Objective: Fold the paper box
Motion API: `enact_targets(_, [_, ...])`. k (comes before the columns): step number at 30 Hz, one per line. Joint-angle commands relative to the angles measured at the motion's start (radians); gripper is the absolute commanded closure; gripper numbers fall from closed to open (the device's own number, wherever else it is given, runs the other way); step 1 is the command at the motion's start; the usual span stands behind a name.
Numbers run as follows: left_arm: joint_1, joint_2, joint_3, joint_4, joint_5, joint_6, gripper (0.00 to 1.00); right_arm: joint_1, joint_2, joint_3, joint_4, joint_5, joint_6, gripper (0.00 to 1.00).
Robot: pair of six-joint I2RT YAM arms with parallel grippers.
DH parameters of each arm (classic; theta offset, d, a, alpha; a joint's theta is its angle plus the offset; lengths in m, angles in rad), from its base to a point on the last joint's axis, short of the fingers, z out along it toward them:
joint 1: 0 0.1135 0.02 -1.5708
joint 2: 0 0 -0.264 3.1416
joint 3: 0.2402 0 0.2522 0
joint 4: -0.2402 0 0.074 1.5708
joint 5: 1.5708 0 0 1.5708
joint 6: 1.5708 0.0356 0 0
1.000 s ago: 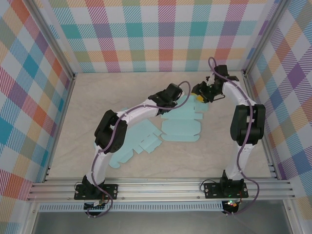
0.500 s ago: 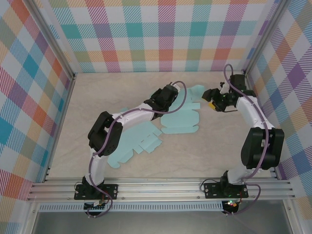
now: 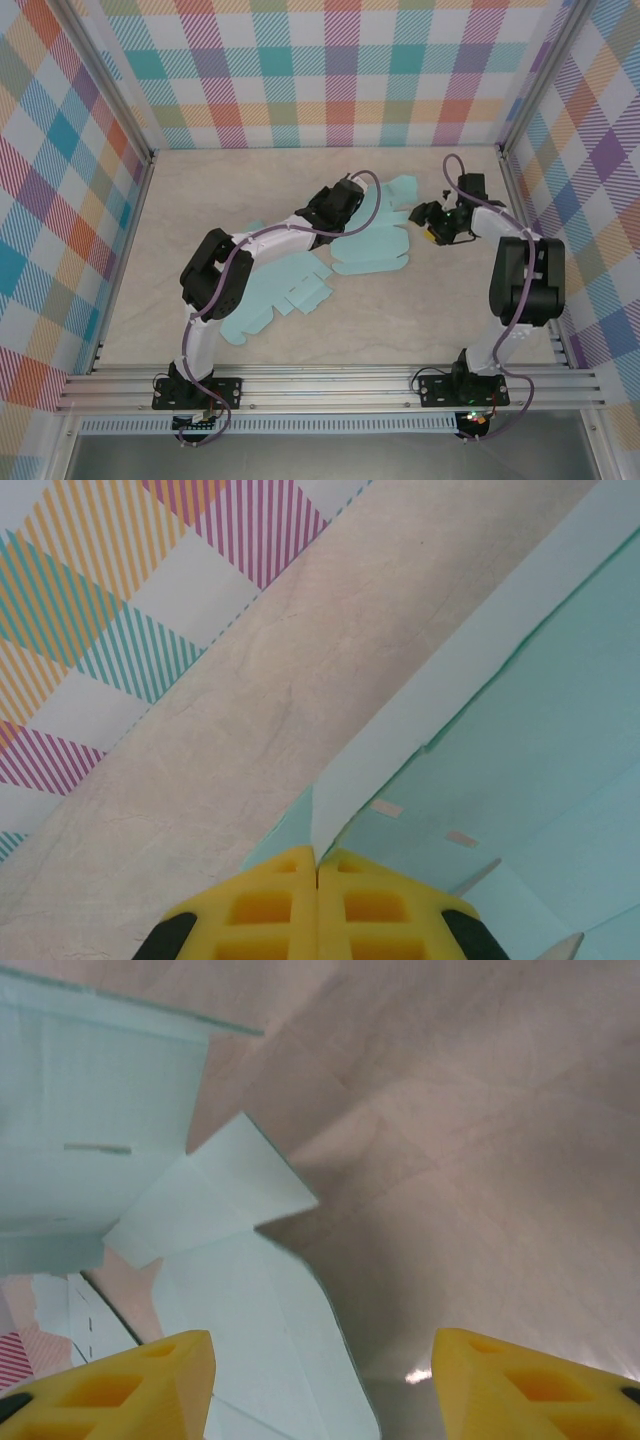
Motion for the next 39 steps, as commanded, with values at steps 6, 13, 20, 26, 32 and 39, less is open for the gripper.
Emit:
enact_targets(6, [-0.005,-0.055,0.000,0.007,-0.007,-0.027,1.00,0.005,0.122,0.119,0.141,-0.095,0.017,0.39])
enact_targets(13, [-0.005,-0.034,0.037,-0.019,-0.015,-0.047,1.00,0.018,0.181,0.134,0.163,-0.120,0.040,0.41])
enact_targets(20, [-0.005,-0.018,0.056,-0.025,-0.014,-0.049,1.00,0.038,0.188,0.125,0.232,-0.178,0.088,0.56])
enact_targets(26, [-0.004,-0.013,0.061,-0.031,-0.009,-0.057,1.00,0.056,0.163,0.124,0.277,-0.208,0.135,0.78])
enact_targets(32, [-0.006,-0.010,0.063,-0.040,0.005,-0.083,1.00,0.099,0.180,0.130,0.292,-0.187,0.172,0.82])
enact_targets(39, [-0.006,-0.009,0.058,-0.047,0.024,-0.105,1.00,0.131,0.221,0.133,0.340,-0.167,0.255,0.71])
